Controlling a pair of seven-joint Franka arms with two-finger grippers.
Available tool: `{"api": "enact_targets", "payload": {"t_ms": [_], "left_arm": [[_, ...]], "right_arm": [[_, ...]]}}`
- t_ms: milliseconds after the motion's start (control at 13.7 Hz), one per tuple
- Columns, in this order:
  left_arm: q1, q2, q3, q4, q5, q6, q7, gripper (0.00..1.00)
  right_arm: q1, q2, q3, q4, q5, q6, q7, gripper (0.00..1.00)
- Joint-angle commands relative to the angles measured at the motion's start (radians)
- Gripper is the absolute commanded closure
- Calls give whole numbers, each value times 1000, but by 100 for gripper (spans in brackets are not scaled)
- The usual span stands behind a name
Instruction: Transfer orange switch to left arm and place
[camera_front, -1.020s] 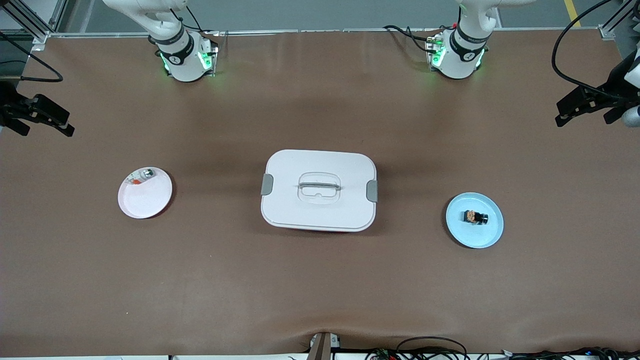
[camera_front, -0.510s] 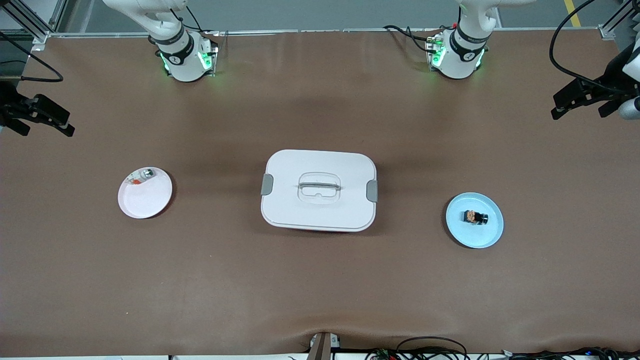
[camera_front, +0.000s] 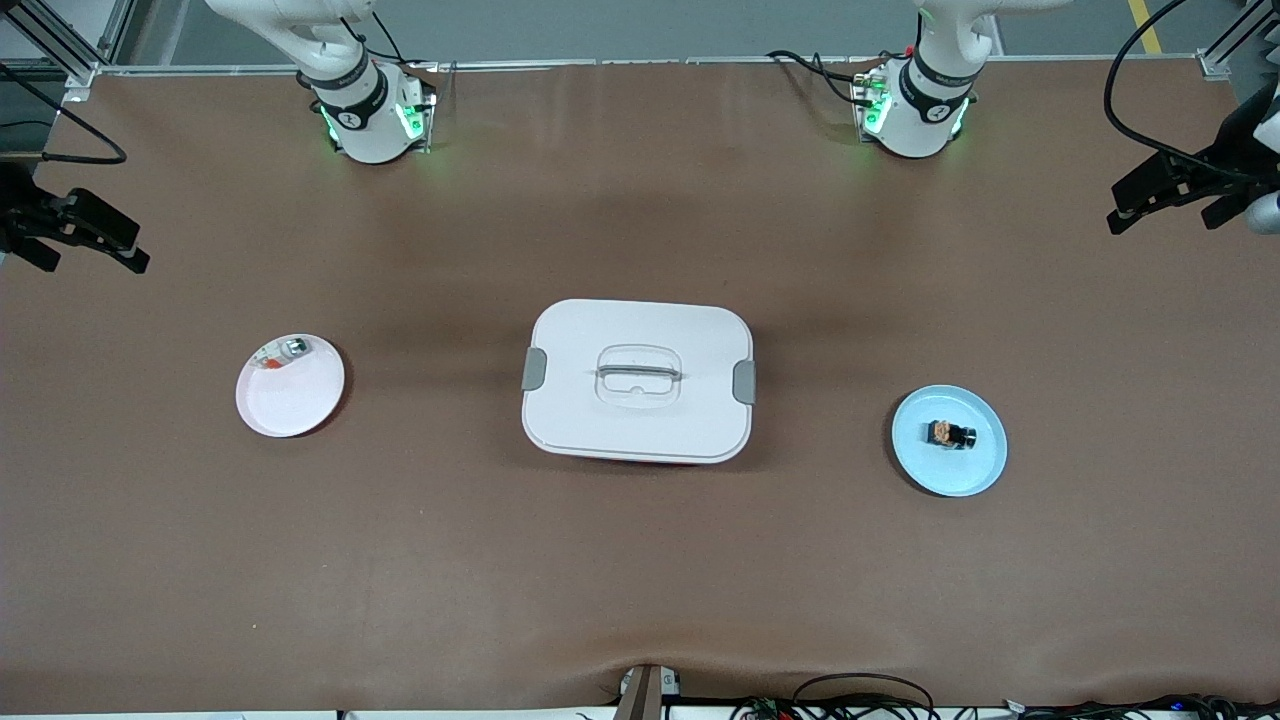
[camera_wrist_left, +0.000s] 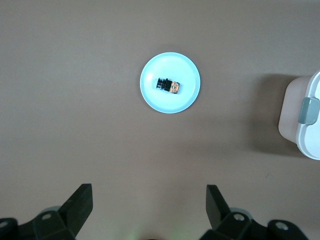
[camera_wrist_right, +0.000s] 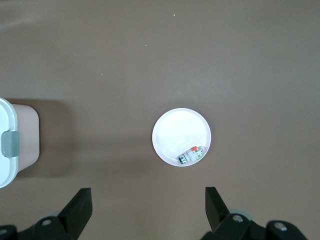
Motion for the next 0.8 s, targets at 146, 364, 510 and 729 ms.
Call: {"api": "enact_targets", "payload": {"t_ms": [146, 364, 510, 729], "left_arm": [[-13, 4, 8, 20, 5, -18, -3, 0], [-11, 7, 6, 21, 5, -18, 0, 0], [-13, 7, 8, 21, 5, -18, -1, 0], [-13, 5, 8, 21, 5, -18, 0, 0]], "right_arm": [[-14, 7, 14, 18, -12, -14, 2, 0], [-13, 7, 14, 20, -12, -14, 3, 0], [-13, 7, 14, 18, -12, -14, 3, 0], [-13, 7, 14, 20, -12, -14, 3, 0]]}}
